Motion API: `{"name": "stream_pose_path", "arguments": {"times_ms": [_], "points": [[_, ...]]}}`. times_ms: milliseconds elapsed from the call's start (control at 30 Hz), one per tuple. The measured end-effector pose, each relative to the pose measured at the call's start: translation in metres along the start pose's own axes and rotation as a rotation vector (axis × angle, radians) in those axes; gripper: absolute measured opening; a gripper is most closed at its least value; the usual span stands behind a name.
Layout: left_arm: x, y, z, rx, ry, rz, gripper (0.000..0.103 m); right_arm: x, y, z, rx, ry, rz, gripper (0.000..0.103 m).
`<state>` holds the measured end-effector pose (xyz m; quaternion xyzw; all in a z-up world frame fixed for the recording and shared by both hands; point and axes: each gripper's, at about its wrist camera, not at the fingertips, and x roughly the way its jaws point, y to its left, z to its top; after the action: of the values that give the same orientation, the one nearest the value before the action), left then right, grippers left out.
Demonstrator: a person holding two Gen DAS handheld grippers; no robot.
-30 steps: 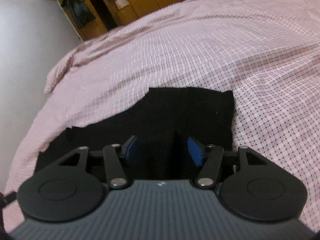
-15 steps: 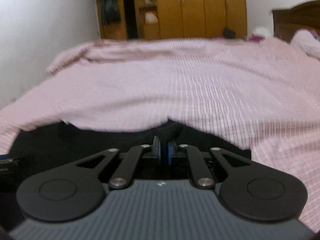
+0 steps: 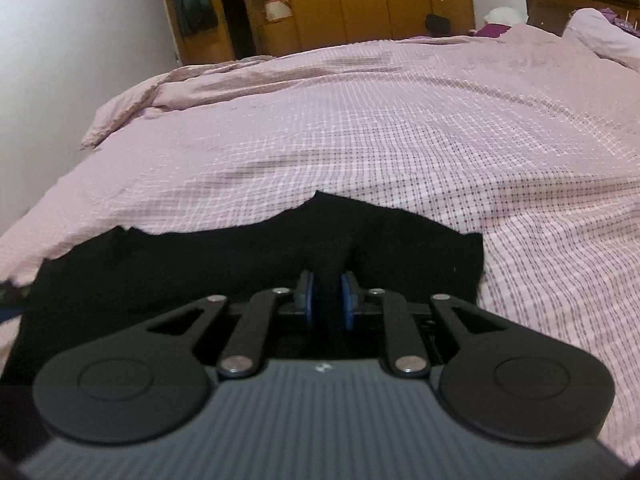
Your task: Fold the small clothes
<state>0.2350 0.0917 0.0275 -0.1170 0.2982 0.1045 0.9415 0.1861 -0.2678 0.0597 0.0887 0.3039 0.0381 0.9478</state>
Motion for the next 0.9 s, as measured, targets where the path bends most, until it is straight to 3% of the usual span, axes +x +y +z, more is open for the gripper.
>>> {"name": "stream_pose_path", "arguments": {"times_ms": [100,167,300,367,467,500,900], "points": [[0.022,0.002,0.001,0.027,0.043,0.094,0.08,0.006,-0.001,-0.011,-0.009,0.052,-0.024,0.019],[0.029,0.003,-0.001,0.038,0.034,0.114,0.081,0.017,-0.007,-0.019,-0.012,0.07,-0.05,0.024],[0.029,-0.002,-0.002,0.073,0.028,0.132,0.082,0.017,-0.02,-0.021,0.073,0.055,-0.004,0.025],[0.024,0.002,0.002,0.043,0.038,0.117,0.082,0.011,-0.023,-0.018,0.099,0.059,0.01,0.03],[0.005,0.012,0.004,-0.008,0.046,0.081,0.081,-0.007,-0.024,-0.019,0.112,0.043,0.018,0.049],[-0.003,0.016,0.004,-0.014,0.046,0.073,0.081,-0.014,-0.024,-0.02,0.109,0.035,0.017,0.051],[-0.106,0.023,-0.012,0.121,0.106,-0.03,0.082,-0.111,-0.019,-0.045,0.097,0.023,0.074,0.051]]}}
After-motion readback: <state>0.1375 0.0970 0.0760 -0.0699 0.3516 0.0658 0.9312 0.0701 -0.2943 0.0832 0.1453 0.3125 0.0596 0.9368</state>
